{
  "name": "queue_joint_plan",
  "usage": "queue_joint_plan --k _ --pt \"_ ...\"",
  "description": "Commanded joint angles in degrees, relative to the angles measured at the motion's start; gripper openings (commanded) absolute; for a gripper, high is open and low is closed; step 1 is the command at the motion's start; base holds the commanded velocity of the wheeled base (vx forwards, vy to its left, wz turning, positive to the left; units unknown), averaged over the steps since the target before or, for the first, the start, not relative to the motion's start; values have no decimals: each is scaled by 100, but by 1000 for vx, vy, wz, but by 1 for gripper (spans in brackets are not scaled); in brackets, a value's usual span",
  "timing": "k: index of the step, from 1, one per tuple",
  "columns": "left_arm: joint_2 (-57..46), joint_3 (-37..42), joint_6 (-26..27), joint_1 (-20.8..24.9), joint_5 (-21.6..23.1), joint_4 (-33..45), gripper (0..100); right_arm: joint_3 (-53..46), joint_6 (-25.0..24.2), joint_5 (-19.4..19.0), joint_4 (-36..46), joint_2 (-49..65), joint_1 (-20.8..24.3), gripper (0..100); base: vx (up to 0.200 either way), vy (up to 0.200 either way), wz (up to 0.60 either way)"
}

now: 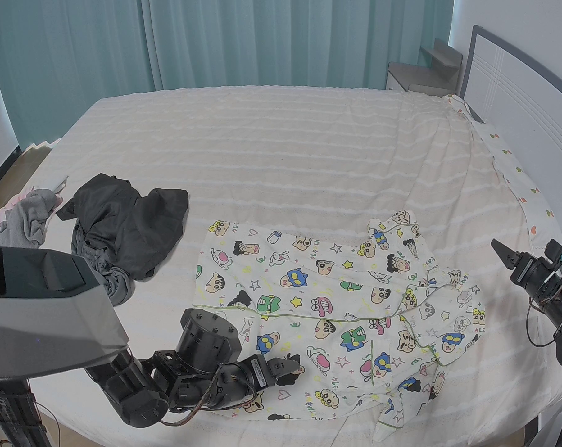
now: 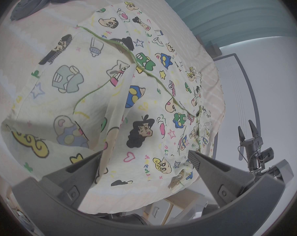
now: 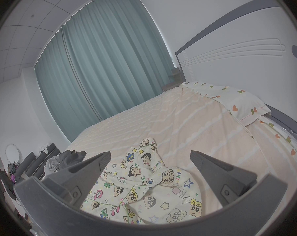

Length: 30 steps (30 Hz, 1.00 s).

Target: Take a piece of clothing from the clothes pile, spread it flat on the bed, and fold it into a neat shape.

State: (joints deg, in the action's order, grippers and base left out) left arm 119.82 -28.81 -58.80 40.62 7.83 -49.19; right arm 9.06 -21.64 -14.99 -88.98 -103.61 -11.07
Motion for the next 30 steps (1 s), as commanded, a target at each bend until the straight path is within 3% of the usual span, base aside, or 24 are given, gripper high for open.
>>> queue_joint_plan --k 1,8,9,14,16,18,20,25,30 --pt "120 59 17 87 0 -3 100 0 2 -3 -49 -19 -1 100 0 0 0" --pt "191 279 149 412 -71 -47 100 0 2 -3 -49 -37 -1 100 0 0 0" --pt "243 464 474 596 -97 -267 100 -9 2 -3 -49 -37 -1 100 0 0 0" --pt "454 745 764 746 -106 -856 100 -9 2 -3 -41 -37 -1 100 0 0 0" --pt "516 745 782 746 -141 -935 100 -9 2 -3 -41 -37 -1 100 0 0 0" --pt "753 692 791 719 -651 -1093 100 -9 2 -3 -41 -37 8 100 0 0 0" --pt "815 675 764 658 -871 -1154 100 -9 2 -3 -41 -37 8 100 0 0 0" --pt "692 710 747 403 -888 -1198 100 -9 2 -3 -41 -45 8 100 0 0 0" --pt "-64 789 703 87 -888 -1189 100 -36 2 -3 -41 -54 17 100 0 0 0"
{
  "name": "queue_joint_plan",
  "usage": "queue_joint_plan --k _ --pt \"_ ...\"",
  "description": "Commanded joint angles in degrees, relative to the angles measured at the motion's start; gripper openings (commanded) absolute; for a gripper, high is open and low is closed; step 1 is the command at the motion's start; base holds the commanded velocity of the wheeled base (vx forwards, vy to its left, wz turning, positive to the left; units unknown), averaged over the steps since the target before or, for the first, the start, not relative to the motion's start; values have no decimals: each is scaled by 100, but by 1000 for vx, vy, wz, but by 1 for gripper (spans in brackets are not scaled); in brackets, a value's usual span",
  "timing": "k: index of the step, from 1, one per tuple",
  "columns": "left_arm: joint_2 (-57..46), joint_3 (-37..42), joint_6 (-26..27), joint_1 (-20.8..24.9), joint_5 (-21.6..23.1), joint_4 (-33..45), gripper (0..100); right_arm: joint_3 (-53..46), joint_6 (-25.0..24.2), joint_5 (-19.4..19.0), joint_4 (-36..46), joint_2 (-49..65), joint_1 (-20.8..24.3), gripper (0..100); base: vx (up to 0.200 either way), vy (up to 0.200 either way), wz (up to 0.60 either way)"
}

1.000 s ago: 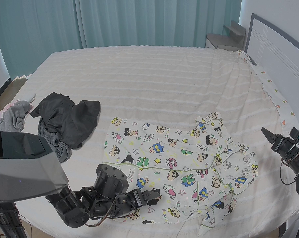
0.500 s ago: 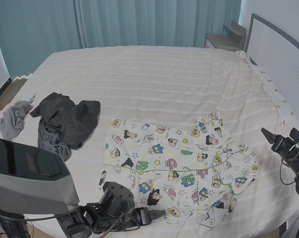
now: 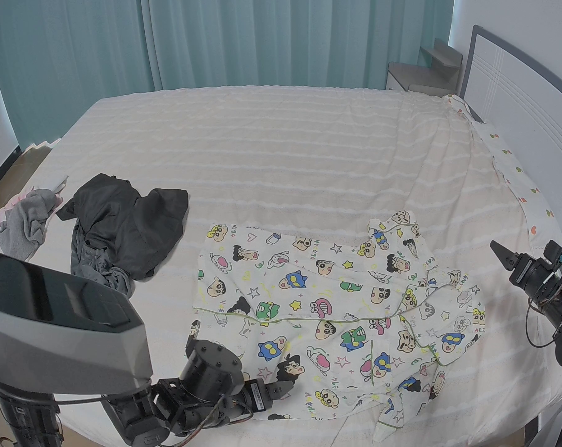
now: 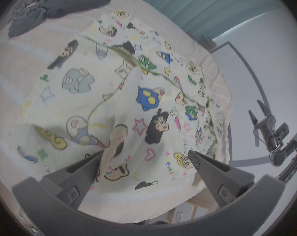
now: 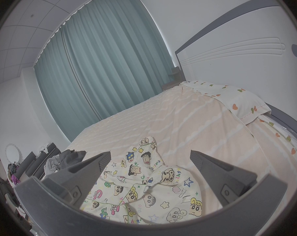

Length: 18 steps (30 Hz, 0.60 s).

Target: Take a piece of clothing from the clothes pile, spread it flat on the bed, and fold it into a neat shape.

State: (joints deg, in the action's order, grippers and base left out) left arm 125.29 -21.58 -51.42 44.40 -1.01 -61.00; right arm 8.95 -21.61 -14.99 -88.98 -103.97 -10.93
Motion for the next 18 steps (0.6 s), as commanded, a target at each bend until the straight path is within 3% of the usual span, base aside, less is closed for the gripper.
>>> queue_joint_plan --k 1,9,18 --pt "-752 66 -88 -362 -4 -8 100 -25 -1 -3 -41 -18 4 100 0 0 0" --pt "-1007 92 -298 -942 -57 53 100 -51 -1 -3 -49 -9 74 100 0 0 0" --pt "-453 40 -615 -1144 -83 203 100 -60 -1 -12 -49 -9 74 100 0 0 0"
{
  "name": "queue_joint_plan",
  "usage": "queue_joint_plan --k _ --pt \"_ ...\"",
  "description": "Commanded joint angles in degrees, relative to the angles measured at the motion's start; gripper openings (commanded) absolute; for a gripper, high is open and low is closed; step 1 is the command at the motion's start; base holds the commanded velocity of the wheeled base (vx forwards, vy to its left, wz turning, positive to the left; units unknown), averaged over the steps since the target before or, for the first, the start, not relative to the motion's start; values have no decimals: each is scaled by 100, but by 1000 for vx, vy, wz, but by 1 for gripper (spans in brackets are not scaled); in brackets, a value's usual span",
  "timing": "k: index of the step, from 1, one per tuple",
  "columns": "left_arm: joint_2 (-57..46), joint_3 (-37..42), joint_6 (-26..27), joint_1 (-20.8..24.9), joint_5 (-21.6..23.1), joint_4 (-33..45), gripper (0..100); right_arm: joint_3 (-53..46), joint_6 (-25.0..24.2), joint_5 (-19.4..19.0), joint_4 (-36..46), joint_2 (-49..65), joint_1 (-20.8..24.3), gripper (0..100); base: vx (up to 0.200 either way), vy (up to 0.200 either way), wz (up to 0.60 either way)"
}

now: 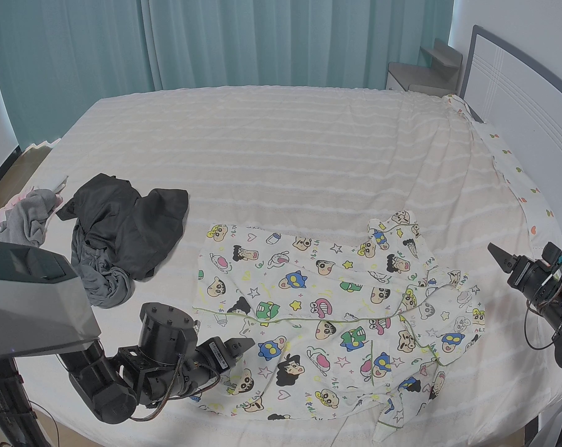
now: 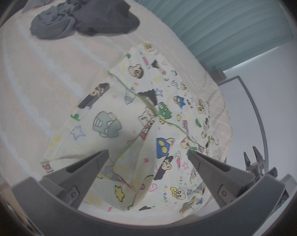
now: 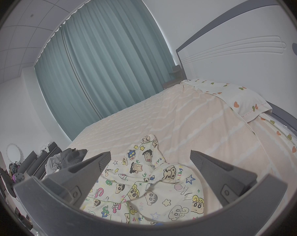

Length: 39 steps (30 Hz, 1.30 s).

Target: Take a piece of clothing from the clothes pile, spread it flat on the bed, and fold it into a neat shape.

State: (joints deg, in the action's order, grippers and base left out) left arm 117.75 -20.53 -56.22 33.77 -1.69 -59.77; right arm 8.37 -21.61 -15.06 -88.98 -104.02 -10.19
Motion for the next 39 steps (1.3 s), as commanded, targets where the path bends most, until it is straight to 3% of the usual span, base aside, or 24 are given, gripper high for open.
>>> queue_joint_plan --k 1,3,10,14,25,33,39 --pt "459 -259 -319 -142 -24 326 100 -3 -1 -6 -49 -4 0 100 0 0 0" --pt "495 -382 -416 -186 -24 537 100 -3 -1 3 -49 -4 8 100 0 0 0" --pt "301 -1472 -1216 -292 -41 2584 100 -20 -1 -6 -49 -13 26 100 0 0 0" --pt "108 -1893 -1567 -406 -33 3112 100 -46 -1 3 -49 -4 87 100 0 0 0" --pt "82 -1920 -1576 -476 20 3332 100 -55 -1 3 -76 -4 96 100 0 0 0" --pt "205 -2966 -1295 -485 38 5415 100 -64 -1 3 -76 -4 140 100 0 0 0" --pt "363 -3537 -1189 -485 46 5951 100 -55 -1 3 -76 5 140 100 0 0 0"
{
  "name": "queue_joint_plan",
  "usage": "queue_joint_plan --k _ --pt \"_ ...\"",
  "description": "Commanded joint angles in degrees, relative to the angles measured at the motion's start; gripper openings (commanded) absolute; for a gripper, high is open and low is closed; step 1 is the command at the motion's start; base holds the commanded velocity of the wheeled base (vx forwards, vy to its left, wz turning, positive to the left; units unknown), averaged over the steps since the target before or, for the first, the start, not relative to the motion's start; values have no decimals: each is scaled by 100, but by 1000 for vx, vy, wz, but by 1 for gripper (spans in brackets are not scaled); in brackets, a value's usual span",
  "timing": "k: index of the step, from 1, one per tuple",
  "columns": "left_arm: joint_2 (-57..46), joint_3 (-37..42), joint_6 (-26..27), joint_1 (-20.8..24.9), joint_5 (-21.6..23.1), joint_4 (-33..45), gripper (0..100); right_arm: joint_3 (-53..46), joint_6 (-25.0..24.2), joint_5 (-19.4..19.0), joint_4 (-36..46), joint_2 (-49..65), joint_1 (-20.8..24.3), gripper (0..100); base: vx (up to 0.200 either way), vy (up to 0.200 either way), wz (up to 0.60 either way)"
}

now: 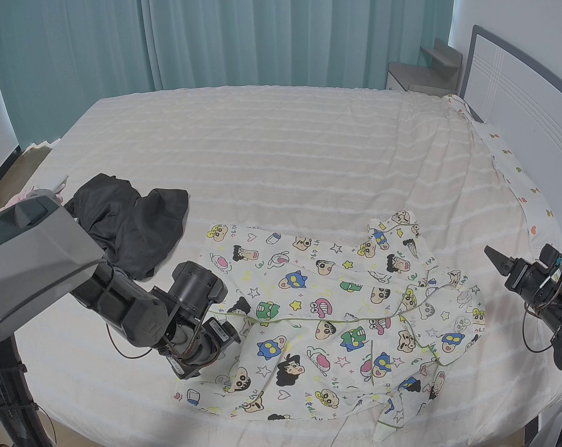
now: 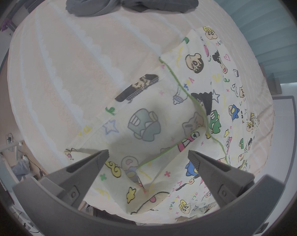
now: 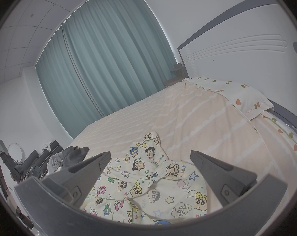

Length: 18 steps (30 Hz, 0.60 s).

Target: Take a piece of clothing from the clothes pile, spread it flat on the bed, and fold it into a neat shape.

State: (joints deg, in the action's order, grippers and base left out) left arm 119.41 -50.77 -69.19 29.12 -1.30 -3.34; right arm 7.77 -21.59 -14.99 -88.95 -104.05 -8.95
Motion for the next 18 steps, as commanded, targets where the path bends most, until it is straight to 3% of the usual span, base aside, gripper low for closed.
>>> queue_joint_plan --k 1,8,18 --pt "267 -574 152 -12 7 396 100 6 -3 -3 -78 7 16 100 0 0 0" --pt "610 -908 354 111 -1 1002 100 -3 -3 -3 -78 16 16 100 0 0 0" --pt "610 -890 433 76 -54 1055 100 -21 -3 -3 -78 7 42 100 0 0 0"
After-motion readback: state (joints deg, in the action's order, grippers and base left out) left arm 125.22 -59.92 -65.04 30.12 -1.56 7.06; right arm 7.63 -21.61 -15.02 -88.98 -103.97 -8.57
